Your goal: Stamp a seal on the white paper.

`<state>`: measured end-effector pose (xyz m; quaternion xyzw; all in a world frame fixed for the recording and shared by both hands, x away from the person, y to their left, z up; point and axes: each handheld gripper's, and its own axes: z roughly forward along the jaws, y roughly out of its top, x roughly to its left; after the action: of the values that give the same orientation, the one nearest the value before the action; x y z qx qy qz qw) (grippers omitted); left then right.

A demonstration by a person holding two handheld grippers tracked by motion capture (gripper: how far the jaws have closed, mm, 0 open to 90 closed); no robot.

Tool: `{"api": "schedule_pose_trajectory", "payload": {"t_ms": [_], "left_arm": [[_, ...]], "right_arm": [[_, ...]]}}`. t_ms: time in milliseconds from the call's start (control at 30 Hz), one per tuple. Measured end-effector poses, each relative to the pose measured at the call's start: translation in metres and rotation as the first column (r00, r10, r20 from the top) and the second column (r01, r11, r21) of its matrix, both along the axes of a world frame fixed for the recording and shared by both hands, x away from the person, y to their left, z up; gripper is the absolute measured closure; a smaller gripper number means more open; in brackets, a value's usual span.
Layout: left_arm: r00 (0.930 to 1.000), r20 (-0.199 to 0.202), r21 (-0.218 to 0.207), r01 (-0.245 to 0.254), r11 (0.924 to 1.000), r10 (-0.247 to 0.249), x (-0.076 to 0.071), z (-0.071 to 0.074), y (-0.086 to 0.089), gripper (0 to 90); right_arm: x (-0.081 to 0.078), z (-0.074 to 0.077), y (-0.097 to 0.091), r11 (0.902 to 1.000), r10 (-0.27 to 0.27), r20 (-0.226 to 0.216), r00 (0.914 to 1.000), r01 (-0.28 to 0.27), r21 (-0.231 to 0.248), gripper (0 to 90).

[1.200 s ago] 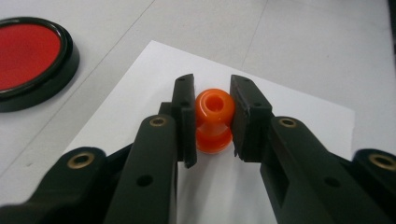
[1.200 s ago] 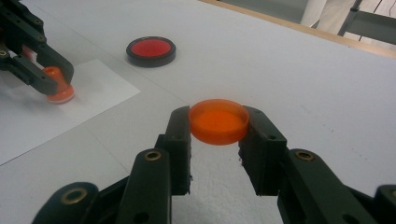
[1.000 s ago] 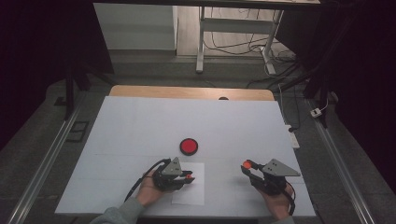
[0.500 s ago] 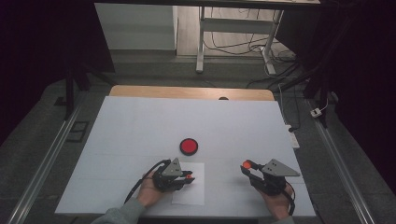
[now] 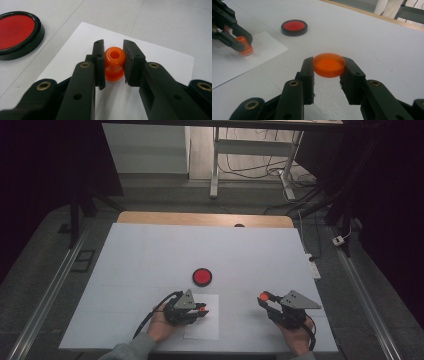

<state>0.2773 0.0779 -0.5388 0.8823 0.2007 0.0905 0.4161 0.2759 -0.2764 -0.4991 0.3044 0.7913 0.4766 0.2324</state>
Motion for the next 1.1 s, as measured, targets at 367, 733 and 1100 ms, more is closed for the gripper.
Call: {"api": "schedule_pose_trajectory", "payload": {"t_ms": [367, 733, 1100], "left_arm": [[0.9999, 0.009, 0.000, -0.004, 1.0000, 0.004, -0.001, -0.001, 0.000, 73.7], [1.0000, 0.008, 0.002, 0.000, 1.0000, 0.000, -0.001, 0.000, 0.000, 73.7], [0.9995, 0.030, -0.104, 0.009, 0.9945, -0.006, 0.004, 0.012, 0.005, 73.1]], "right_arm": [[0.000, 0.001, -0.001, 1.0000, -0.001, 0.003, 1.0000, 0.001, 0.004, 64.5], [0.000, 0.001, 0.000, 1.0000, 0.003, 0.004, 1.0000, -0.003, 0.004, 64.5], [-0.001, 0.003, -0.001, 1.0000, 0.001, 0.008, 1.0000, -0.001, 0.006, 64.5]]}}
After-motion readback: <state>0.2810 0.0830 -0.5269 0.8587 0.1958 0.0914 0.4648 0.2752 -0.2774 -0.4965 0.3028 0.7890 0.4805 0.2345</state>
